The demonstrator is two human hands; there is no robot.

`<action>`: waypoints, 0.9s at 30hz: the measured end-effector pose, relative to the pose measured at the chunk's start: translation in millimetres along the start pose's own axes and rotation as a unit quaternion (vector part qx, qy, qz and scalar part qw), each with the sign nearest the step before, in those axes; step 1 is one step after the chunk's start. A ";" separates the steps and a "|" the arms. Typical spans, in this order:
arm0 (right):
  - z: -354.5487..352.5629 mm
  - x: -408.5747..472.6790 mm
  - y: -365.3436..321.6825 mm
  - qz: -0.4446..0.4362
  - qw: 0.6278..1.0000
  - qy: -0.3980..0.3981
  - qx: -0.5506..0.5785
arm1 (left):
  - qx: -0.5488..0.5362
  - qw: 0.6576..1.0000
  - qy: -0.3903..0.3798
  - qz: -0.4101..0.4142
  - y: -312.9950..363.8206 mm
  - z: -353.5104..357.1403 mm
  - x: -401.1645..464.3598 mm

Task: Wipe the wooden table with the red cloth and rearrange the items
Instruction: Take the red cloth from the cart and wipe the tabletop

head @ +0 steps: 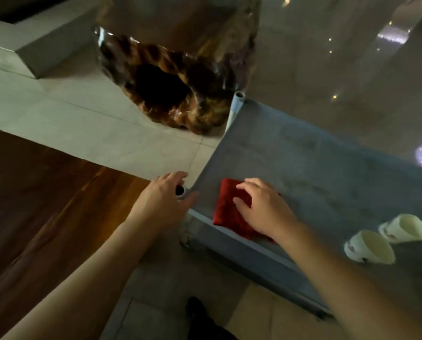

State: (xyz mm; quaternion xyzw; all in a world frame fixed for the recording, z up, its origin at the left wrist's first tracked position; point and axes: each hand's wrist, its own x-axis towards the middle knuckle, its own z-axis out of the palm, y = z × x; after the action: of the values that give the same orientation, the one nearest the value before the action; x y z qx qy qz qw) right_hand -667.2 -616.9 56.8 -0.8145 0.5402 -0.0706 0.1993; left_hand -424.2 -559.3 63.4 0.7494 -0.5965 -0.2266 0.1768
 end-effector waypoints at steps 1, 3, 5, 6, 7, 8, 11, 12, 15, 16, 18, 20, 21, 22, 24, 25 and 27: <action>1.7 0.3 11.9 0.024 1.000 -0.001 0.007 | -0.003 1.000 -0.024 0.004 8.6 12.9 10.2; 5.9 0.8 35.4 0.074 0.997 -0.009 0.017 | -0.009 0.998 -0.068 0.008 24.2 38.8 28.0; 10.3 1.5 55.3 0.119 0.993 -0.018 0.018 | 0.007 0.995 -0.100 0.015 37.8 59.7 42.6; 12.7 1.6 63.6 0.139 0.990 -0.022 0.022 | 0.019 0.993 -0.114 0.020 44.9 68.8 48.6; 15.6 1.9 70.6 0.152 0.988 -0.025 0.030 | 0.026 0.992 -0.124 0.022 51.7 76.3 53.1; 18.7 2.7 76.0 0.161 0.986 -0.027 0.042 | 0.026 0.991 -0.129 0.018 57.5 82.5 57.2; 24.8 8.2 85.2 0.173 0.981 -0.014 0.080 | 0.017 0.992 -0.119 -0.030 68.4 94.6 66.0; 25.3 10.9 87.0 0.178 0.980 -0.002 0.087 | 0.014 0.992 -0.111 -0.053 69.6 96.9 69.0; 25.9 21.4 91.7 0.203 0.975 0.000 0.094 | 0.008 0.989 -0.103 -0.101 70.2 97.1 77.8; 25.2 24.5 92.1 0.209 0.974 -0.015 0.090 | 0.004 0.988 -0.107 -0.108 70.3 95.9 79.4; 22.7 29.3 92.1 0.205 0.974 -0.033 0.096 | -0.016 0.986 -0.123 -0.107 71.9 92.3 81.1; 17.6 33.2 89.0 0.184 0.976 -0.034 0.112 | -0.056 0.985 -0.134 -0.096 72.8 84.8 77.3; 14.2 35.4 85.8 0.172 0.977 -0.031 0.122 | -0.083 0.983 -0.135 -0.088 72.3 79.7 73.3; 10.2 36.7 80.1 0.158 0.979 -0.021 0.129 | -0.109 0.981 -0.137 -0.077 70.7 73.7 68.2; 3.7 37.9 64.5 0.110 0.980 -0.001 0.166 | -0.173 0.973 -0.141 -0.064 63.1 57.7 52.8; 0.6 38.9 55.2 0.091 0.974 -0.004 0.206 | -0.222 0.962 -0.144 -0.071 56.5 48.1 45.0; -7.3 37.7 31.6 0.066 0.961 -0.037 0.265 | -0.328 0.929 -0.140 -0.097 38.1 27.3 25.4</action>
State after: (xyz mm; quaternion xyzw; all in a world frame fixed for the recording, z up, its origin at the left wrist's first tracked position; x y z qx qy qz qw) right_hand -681.2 -663.6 47.1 -0.6974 0.5467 -0.1677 0.4320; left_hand -465.5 -592.4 57.8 0.6643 -0.4317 -0.5286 0.3049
